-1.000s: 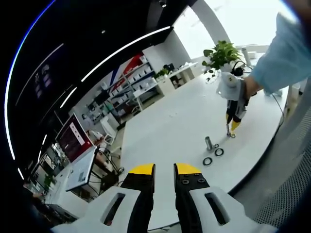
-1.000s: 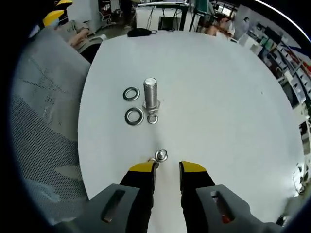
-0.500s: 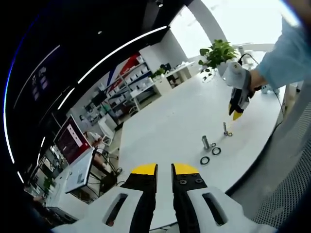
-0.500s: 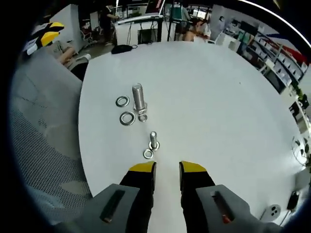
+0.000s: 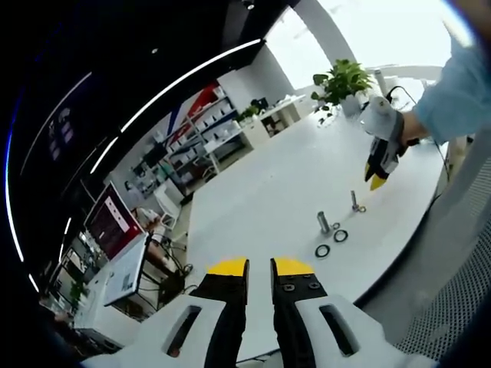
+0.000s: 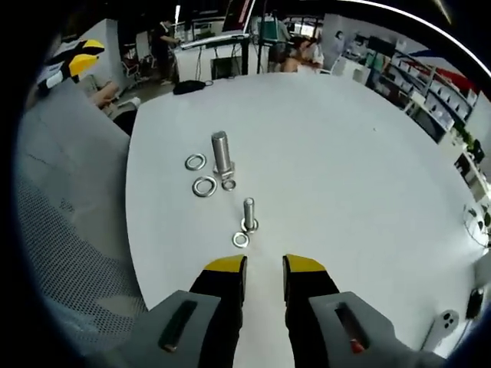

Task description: Place the washer onto the threaded stud by aligning its center hole with the stud, sliding it down to the base, and recovering from edge contact or off-axis alignment until the washer reaches the visible bottom stop.

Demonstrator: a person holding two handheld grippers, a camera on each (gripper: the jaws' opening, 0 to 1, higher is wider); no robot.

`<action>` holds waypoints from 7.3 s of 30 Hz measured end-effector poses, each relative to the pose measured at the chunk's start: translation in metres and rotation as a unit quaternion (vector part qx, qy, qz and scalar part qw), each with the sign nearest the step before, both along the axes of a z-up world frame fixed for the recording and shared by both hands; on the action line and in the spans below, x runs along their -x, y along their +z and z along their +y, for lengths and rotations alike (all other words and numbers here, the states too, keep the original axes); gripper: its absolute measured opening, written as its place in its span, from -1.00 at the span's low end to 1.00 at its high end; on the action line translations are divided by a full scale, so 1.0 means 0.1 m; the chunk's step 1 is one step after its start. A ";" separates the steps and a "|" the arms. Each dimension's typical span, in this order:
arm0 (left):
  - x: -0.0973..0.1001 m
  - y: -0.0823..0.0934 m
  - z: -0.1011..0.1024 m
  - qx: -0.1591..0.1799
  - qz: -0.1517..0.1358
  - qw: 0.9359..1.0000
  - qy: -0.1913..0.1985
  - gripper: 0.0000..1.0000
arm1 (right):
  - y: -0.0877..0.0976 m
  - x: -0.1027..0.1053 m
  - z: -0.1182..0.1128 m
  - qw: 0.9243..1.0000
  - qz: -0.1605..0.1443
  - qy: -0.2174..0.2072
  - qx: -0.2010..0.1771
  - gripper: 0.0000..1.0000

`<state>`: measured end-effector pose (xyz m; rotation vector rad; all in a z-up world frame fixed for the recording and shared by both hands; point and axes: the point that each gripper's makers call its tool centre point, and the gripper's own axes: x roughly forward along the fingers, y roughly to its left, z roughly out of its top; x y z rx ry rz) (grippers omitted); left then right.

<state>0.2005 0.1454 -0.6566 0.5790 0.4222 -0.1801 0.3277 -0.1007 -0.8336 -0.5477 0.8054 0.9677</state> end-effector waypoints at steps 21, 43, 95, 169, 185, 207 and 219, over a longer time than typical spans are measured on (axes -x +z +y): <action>-0.01 0.00 0.06 0.007 0.001 1.000 0.011 -0.83 | -0.31 0.07 0.28 0.998 0.036 0.043 0.023 -0.59; -0.01 0.00 0.07 0.011 0.002 1.000 0.015 -0.83 | -0.42 0.05 0.31 0.997 0.036 0.044 0.042 -0.70; -0.01 0.00 0.08 0.012 0.000 1.000 0.014 -0.83 | -0.42 0.06 0.39 0.996 0.039 0.070 0.036 -0.66; -0.01 -0.01 0.05 0.007 0.004 1.000 0.010 -0.83 | 0.17 -0.16 0.50 0.974 -0.018 0.192 0.119 -0.73; -0.01 -0.02 0.06 0.008 0.007 1.000 0.011 -0.83 | 0.11 -0.17 0.54 0.967 0.004 0.212 0.144 -0.73; -0.01 -0.07 0.09 0.007 0.018 1.000 0.015 -0.83 | -0.31 -0.16 0.55 0.958 0.035 0.225 0.172 -0.73; -0.01 -0.08 0.08 0.007 0.019 1.000 0.013 -0.83 | -0.33 -0.17 0.57 0.958 0.043 0.226 0.171 -0.68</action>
